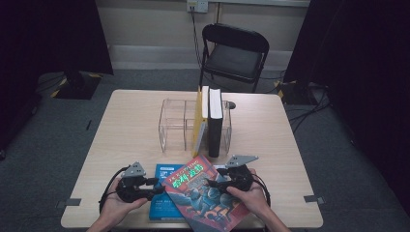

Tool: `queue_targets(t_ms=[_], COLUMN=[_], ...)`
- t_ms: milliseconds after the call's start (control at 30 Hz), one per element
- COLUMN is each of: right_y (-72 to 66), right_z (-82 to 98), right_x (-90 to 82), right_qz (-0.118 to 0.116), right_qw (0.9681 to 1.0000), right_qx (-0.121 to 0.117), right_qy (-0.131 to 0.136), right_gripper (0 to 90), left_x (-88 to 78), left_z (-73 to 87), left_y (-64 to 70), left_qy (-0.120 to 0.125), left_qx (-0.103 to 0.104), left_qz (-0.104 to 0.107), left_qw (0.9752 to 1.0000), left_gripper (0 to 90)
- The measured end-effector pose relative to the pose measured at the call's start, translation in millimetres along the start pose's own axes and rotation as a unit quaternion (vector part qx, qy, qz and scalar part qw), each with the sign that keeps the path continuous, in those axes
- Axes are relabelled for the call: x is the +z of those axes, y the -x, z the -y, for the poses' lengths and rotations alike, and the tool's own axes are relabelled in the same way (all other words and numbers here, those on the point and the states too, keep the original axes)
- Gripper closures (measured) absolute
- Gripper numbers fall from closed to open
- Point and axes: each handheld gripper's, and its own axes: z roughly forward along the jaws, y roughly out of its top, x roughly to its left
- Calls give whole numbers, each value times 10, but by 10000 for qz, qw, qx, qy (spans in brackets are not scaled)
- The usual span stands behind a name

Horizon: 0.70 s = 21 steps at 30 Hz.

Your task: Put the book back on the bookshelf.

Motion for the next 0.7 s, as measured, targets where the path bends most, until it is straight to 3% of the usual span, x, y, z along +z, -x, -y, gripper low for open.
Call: queue_targets(t_ms=[100,300,533,700], right_y=[-23,-53,-141,-201], right_z=[18,94,173,215], right_x=[-37,-128,-215,-250], right_qz=[102,158,372,497], right_qw=[9999,9997,9992,9985], right_qx=[-32,185,163,211], right_qy=[-39,-91,-56,-13], right_gripper=[393,382,378,373], left_x=[39,128,220,279], left_z=[-31,-112,-196,-290], left_y=[-10,-39,-82,-90], left_qy=[37,73,121,35], left_qx=[31,42,-15,251], left_qz=[-89,-218,-298,-469], left_qw=[9999,9997,9995,9986], left_gripper=[540,547,548,548])
